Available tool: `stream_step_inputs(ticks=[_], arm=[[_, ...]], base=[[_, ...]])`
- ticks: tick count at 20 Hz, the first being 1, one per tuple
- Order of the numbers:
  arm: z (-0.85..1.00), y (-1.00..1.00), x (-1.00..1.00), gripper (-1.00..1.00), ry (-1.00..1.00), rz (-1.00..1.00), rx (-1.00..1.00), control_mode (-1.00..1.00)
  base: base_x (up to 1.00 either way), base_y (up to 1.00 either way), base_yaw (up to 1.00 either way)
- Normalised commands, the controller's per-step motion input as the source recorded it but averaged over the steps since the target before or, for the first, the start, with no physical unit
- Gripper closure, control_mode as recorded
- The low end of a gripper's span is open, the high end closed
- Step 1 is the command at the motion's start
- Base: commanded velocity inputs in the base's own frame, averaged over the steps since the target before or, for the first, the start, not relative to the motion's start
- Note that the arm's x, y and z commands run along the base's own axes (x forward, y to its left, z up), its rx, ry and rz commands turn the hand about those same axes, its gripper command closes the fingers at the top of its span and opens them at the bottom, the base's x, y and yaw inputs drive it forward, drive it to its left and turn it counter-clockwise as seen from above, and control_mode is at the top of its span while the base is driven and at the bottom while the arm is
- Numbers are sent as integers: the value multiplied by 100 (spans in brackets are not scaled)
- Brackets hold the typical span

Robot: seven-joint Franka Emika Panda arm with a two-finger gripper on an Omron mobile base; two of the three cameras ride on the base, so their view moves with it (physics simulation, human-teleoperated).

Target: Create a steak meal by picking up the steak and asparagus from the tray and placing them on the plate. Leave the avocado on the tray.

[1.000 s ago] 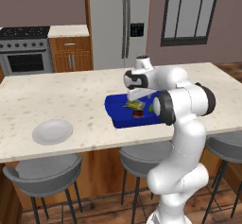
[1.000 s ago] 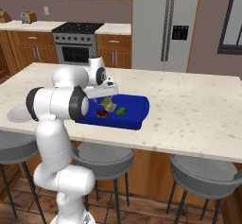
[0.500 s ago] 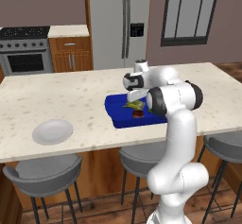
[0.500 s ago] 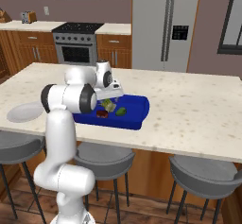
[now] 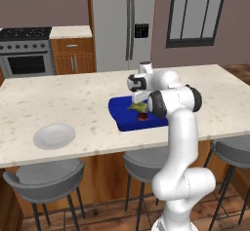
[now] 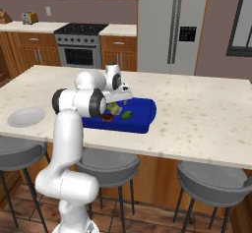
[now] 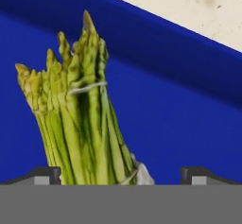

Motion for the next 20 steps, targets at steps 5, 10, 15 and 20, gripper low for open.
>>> stream_step_inputs(ticks=[5, 10, 15, 20], arm=[[-28, 0, 35, -100, 3, 3, 0, -100], [-61, 0, 1, -100, 17, 4, 0, -100], [-77, 0, -22, -100, 26, 3, 0, -100], [-84, 12, -31, -100, 25, 0, 0, -100]], base=[[0, 0, 0], [0, 0, 0], [0, 0, 0], [0, 0, 0]])
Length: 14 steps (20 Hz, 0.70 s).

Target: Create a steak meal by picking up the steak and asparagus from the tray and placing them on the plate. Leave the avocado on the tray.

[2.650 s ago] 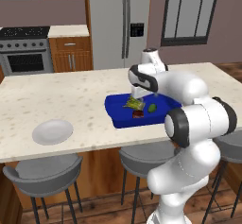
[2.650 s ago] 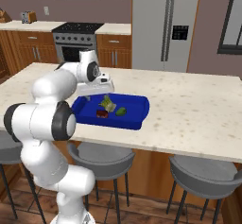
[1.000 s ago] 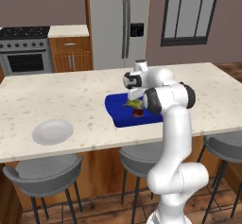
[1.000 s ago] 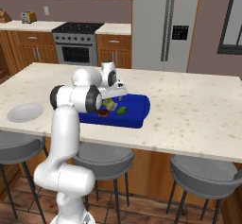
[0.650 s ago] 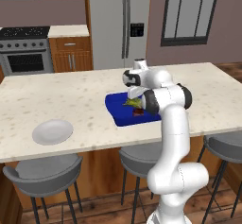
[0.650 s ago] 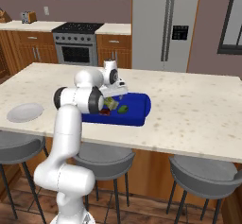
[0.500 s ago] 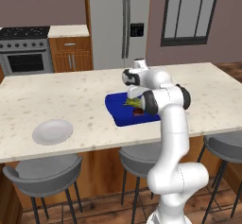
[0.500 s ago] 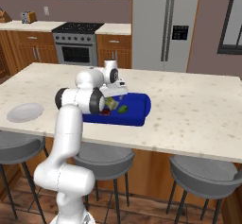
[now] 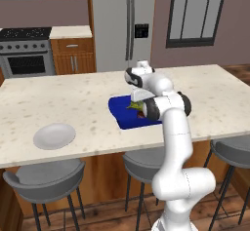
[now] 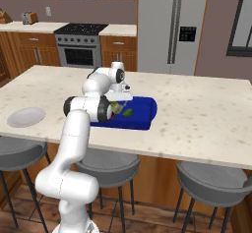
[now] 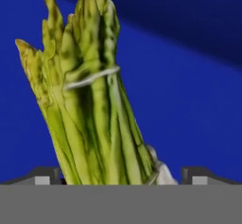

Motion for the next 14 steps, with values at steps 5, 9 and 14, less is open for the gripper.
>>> stream_step_inputs(ticks=[5, 9, 14], arm=[[-70, 36, -18, 100, 7, 2, 0, -100], [-8, 4, 0, 100, 0, 2, 0, -100], [1, 10, -27, 100, -1, 0, 0, -100]], base=[[0, 0, 0], [0, 0, 0], [0, 0, 0]])
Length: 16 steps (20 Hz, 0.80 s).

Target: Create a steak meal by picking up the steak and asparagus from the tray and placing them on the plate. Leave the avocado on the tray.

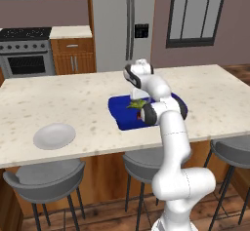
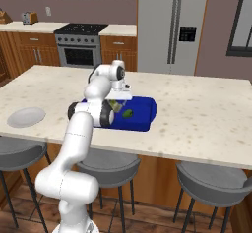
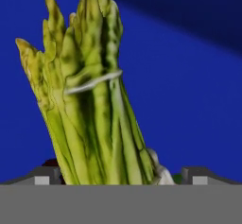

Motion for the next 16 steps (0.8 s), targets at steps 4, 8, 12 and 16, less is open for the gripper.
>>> stream_step_inputs(ticks=[4, 8, 12, 16], arm=[[35, 28, -62, 100, -14, 0, 0, -100], [64, 45, -63, 100, -23, 0, 0, -100], [76, 46, -67, 100, -27, 0, 0, -100], [63, 66, -86, 100, -27, 0, 0, -100]], base=[[0, 0, 0], [0, 0, 0], [0, 0, 0], [0, 0, 0]])
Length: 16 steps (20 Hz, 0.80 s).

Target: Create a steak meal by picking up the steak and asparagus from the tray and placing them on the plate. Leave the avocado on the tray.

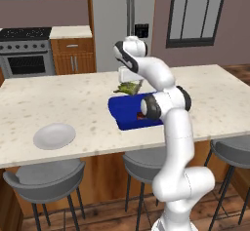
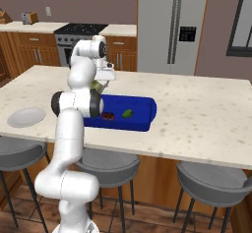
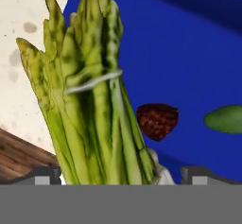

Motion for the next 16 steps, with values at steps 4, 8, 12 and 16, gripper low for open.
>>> stream_step_inputs(ticks=[4, 8, 12, 16], arm=[[27, 87, -99, 100, -24, 1, 0, -100], [0, 97, -100, 100, -20, 1, 0, -100], [0, 99, -100, 100, -22, 0, 0, -100], [4, 95, -100, 100, -20, 0, 0, -100]], base=[[0, 0, 0], [0, 0, 0], [0, 0, 0], [0, 0, 0]])
